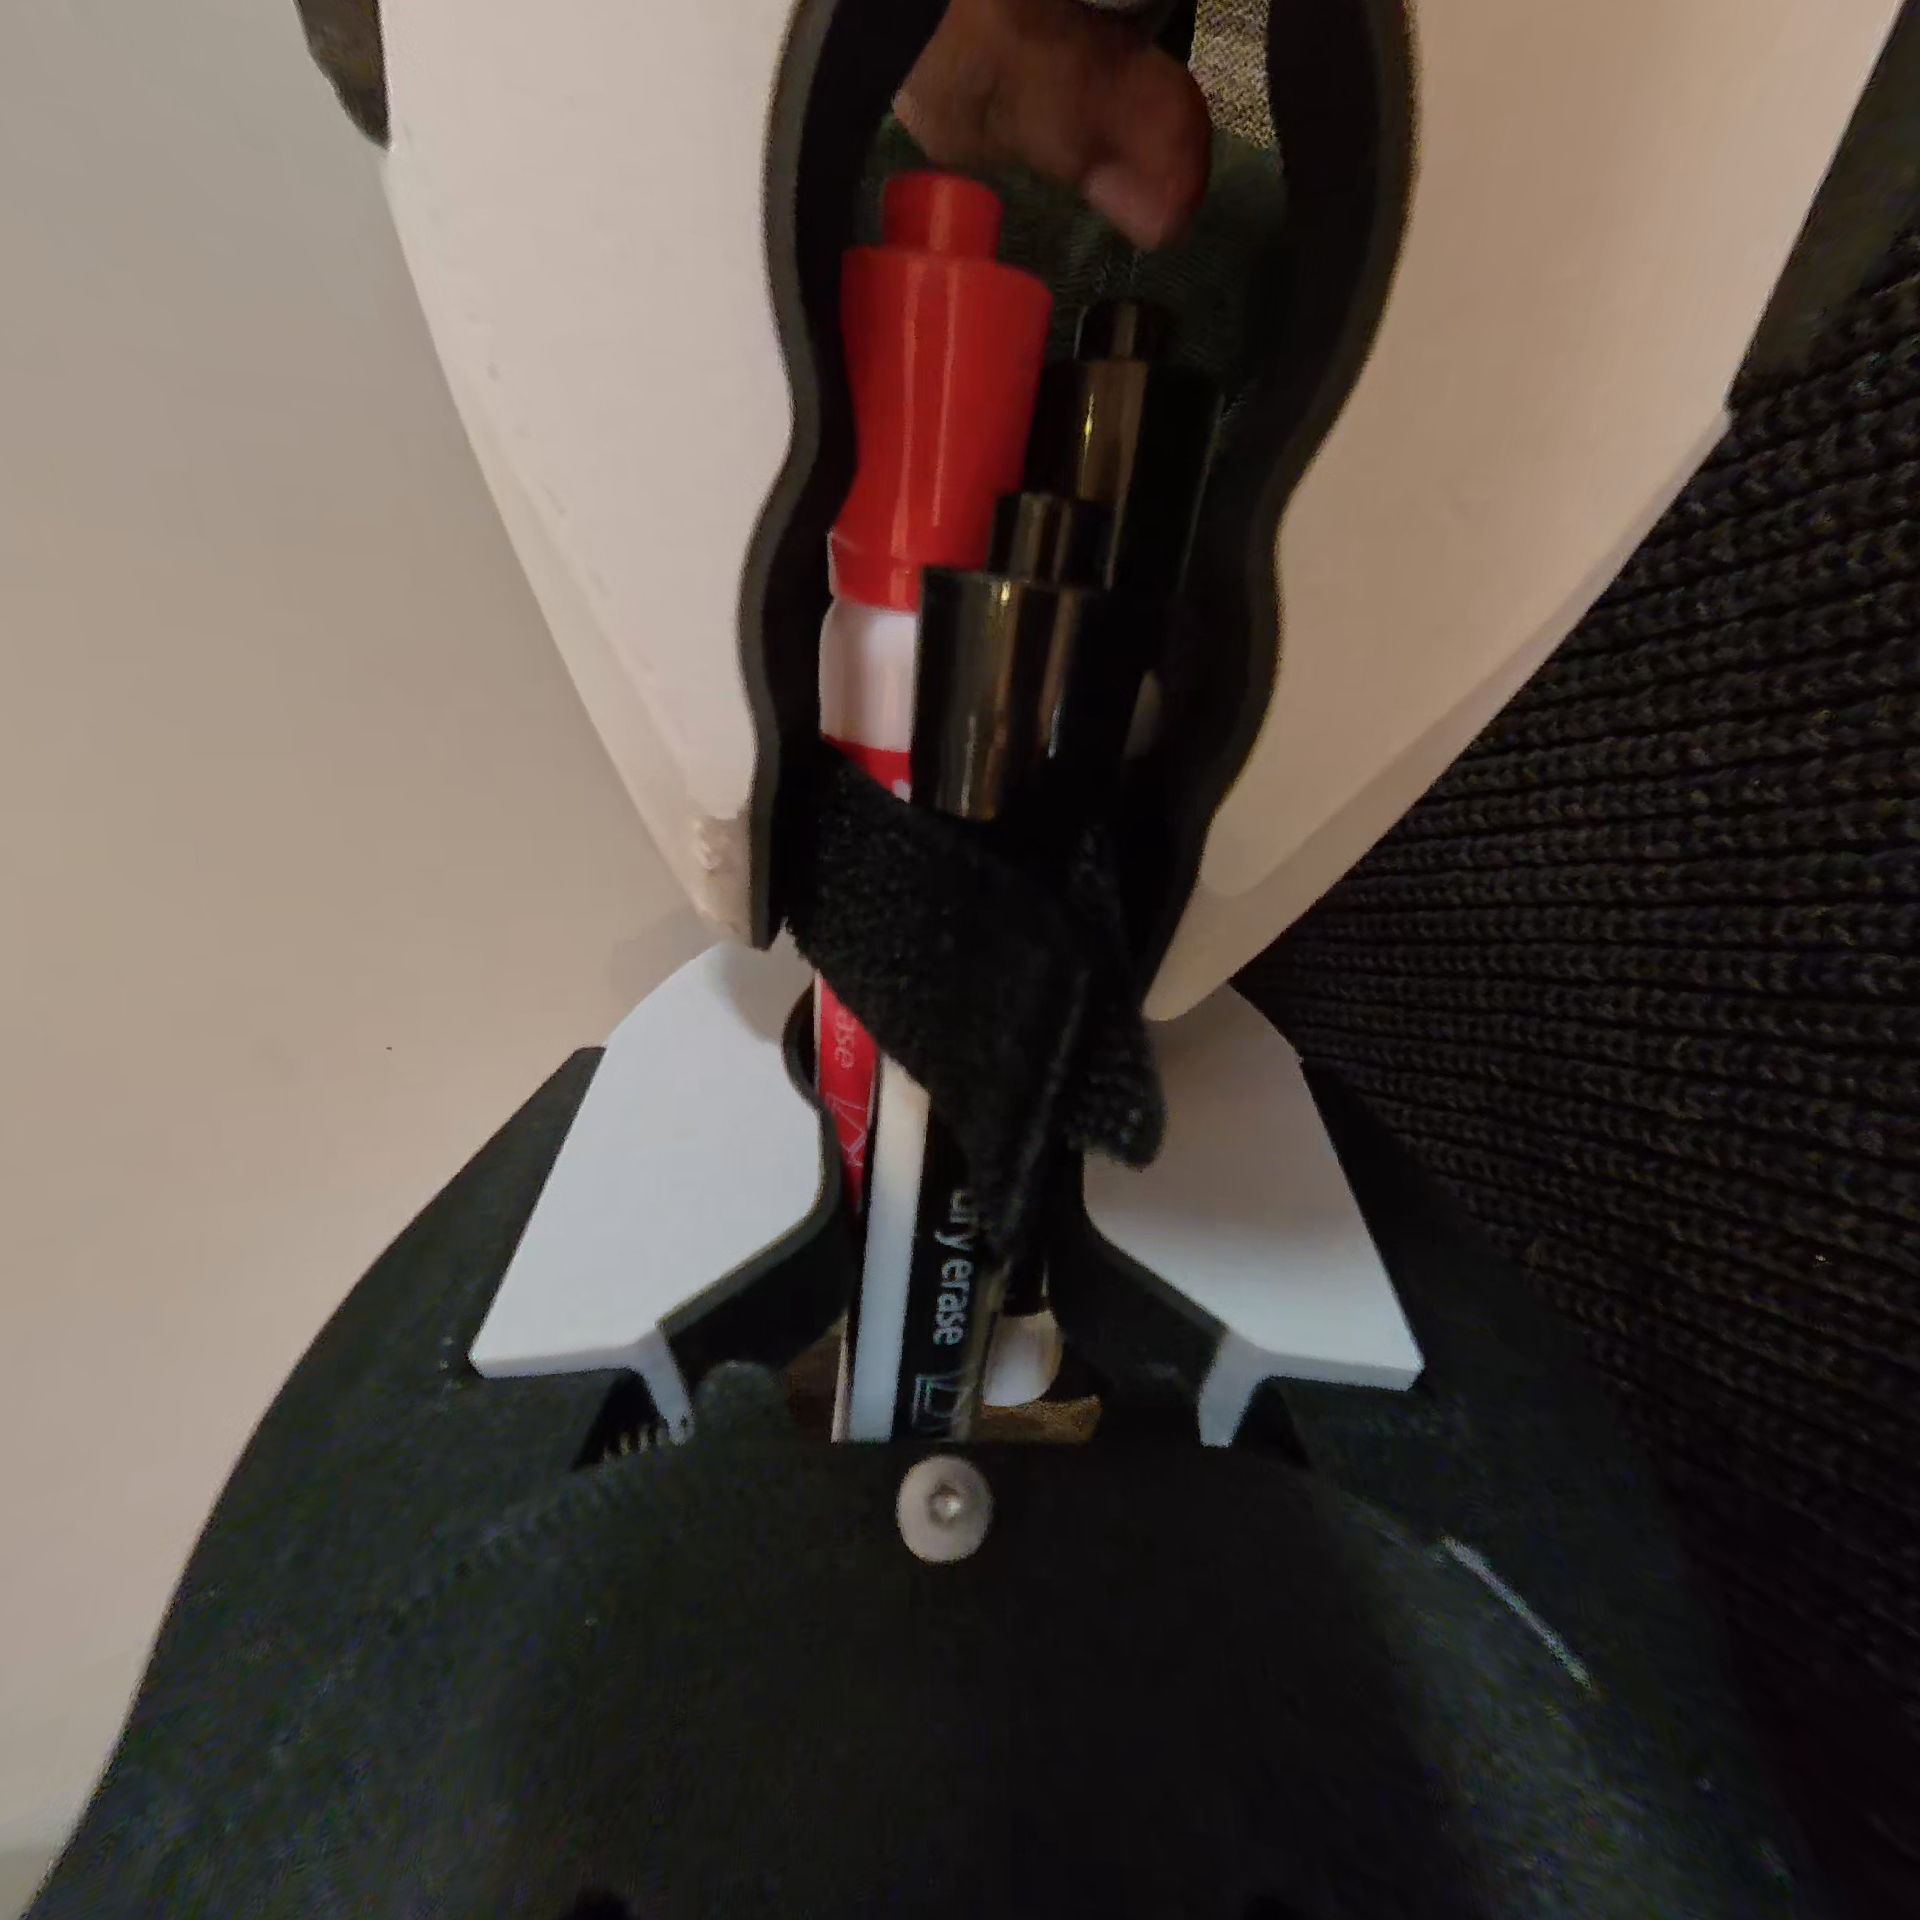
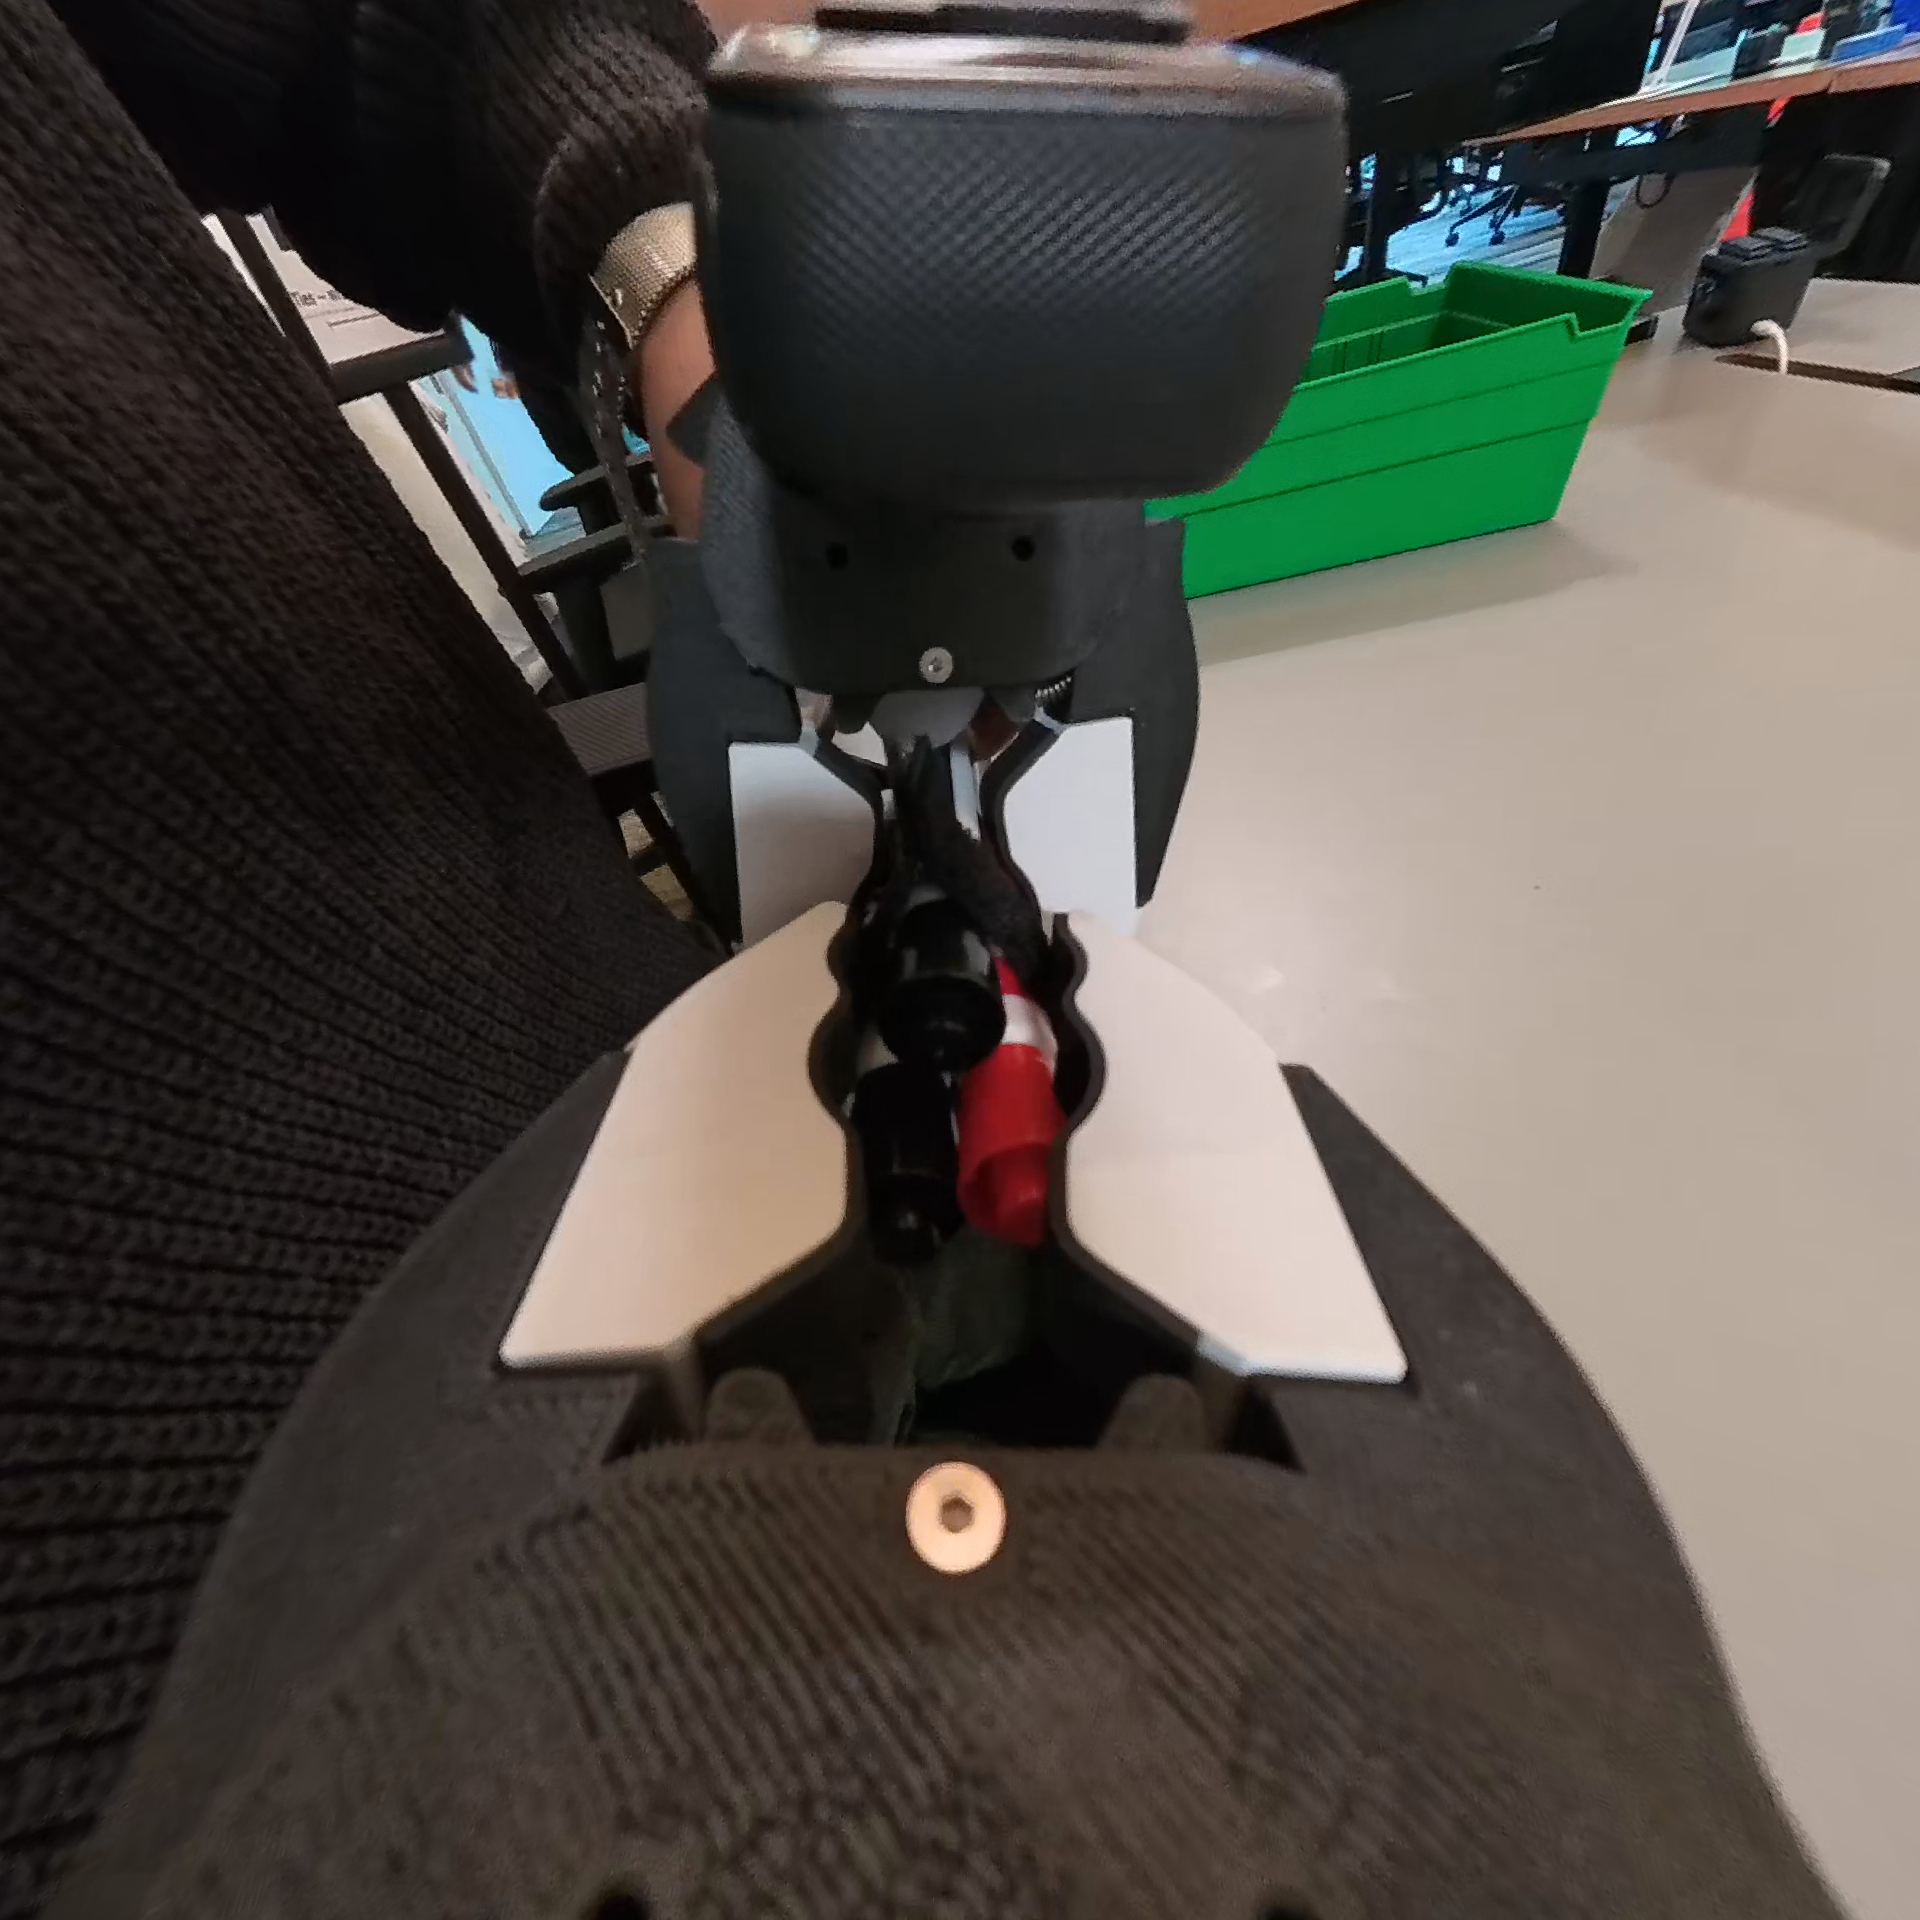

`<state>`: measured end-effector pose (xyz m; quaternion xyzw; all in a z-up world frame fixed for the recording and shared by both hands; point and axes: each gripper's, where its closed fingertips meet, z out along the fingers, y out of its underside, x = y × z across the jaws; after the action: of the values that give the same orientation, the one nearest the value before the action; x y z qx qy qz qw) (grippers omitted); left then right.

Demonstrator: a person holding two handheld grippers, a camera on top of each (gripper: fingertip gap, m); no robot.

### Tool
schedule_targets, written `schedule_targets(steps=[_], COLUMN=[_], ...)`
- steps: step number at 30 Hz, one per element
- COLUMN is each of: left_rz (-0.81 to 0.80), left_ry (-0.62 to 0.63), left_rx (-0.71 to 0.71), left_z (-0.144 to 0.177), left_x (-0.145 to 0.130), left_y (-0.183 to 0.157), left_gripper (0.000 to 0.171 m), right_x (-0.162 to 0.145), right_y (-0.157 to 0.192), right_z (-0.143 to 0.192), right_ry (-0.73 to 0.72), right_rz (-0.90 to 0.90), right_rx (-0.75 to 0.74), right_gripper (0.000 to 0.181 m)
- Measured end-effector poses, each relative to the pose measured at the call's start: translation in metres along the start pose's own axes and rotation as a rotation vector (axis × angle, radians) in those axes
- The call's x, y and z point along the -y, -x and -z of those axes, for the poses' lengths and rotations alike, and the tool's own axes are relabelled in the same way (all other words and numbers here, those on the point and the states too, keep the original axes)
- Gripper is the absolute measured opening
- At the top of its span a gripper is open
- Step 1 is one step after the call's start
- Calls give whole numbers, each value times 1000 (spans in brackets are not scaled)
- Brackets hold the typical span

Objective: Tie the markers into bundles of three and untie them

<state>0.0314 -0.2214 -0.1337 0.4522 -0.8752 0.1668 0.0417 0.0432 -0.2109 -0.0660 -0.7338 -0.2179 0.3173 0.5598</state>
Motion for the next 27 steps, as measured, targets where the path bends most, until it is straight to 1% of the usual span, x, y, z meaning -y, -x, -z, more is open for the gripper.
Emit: schedule_targets(steps=[14, 15, 17, 18, 20, 22, 24, 27], left_rz=[12, 8, -14, -8, -2, 9, 9, 6], left_ry=[50, 59, 49, 57, 46, 44, 37, 27], left_rx=[-21, -19, -13, -18, -16, -22, -10, -6], left_z=[-3, -4, -6, -6, -6, -4, -2, 1], left_x=[-6, -8, -7, -7, -5, -5, -4, -2], left_y=[-4, -4, -5, -6, -5, -4, -2, -1], left_gripper=[43, 44, 43, 43, 45, 44, 44, 44], right_x=[0, 3, 9, 7, 5, 2, 2, 3], right_y=[4, 4, 6, 6, 5, 7, 5, -1], right_z=[-1, 0, 3, 3, 1, 0, 1, 4], right_ry=[-1, -20, -58, -48, -39, -15, -10, -13], right_rz=[12, 4, -31, -47, -68, -61, -24, -39], right_rx=[15, 21, 47, 59, 59, 68, 44, 25], right_gripper=[34, 32, 14, 12, 16, 38, 50, 45])
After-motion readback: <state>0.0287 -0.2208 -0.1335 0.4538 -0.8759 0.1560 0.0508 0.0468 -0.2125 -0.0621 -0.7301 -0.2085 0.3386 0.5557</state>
